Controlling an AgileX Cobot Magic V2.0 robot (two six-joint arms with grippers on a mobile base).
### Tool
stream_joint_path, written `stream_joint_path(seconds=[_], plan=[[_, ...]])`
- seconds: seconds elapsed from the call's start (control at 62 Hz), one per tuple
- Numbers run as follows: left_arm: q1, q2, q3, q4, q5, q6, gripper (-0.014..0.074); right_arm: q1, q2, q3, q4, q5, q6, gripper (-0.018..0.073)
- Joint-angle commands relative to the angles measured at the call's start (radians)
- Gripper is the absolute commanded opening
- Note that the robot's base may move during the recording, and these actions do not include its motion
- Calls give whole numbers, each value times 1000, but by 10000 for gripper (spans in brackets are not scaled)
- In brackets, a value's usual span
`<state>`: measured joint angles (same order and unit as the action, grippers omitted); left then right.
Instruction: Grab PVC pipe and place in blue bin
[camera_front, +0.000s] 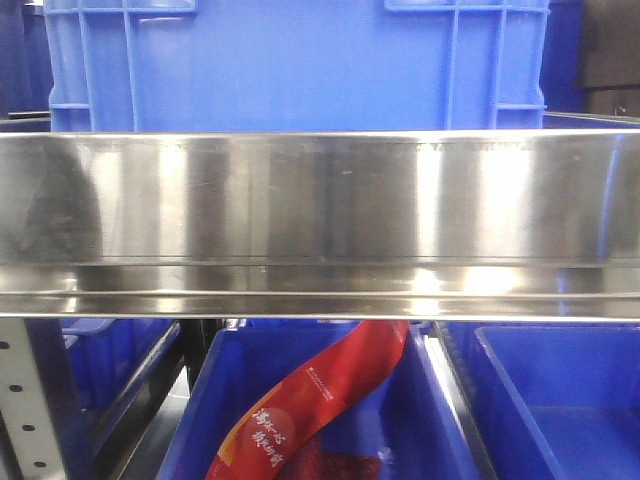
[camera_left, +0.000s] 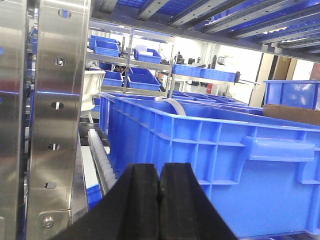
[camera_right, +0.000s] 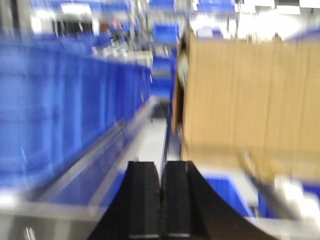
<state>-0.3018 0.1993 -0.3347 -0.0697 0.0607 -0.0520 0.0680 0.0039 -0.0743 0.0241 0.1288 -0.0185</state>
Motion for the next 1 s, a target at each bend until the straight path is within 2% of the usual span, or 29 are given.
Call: stream_joint_path(seconds=[0.0, 0.129, 0.242, 0.983], plan=[[4, -4, 0, -7, -25, -1, -111, -7, -4, 45, 8, -70, -11, -168], [4, -4, 0, -7, -25, -1, -111, -7, -4, 74, 17, -187, -11, -168], [4, -4, 0, -7, -25, -1, -111, -7, -4, 74, 40, -144, -11, -168], [4, -4, 0, -7, -25, -1, -111, -27, -4, 74, 50, -159, -11, -168]])
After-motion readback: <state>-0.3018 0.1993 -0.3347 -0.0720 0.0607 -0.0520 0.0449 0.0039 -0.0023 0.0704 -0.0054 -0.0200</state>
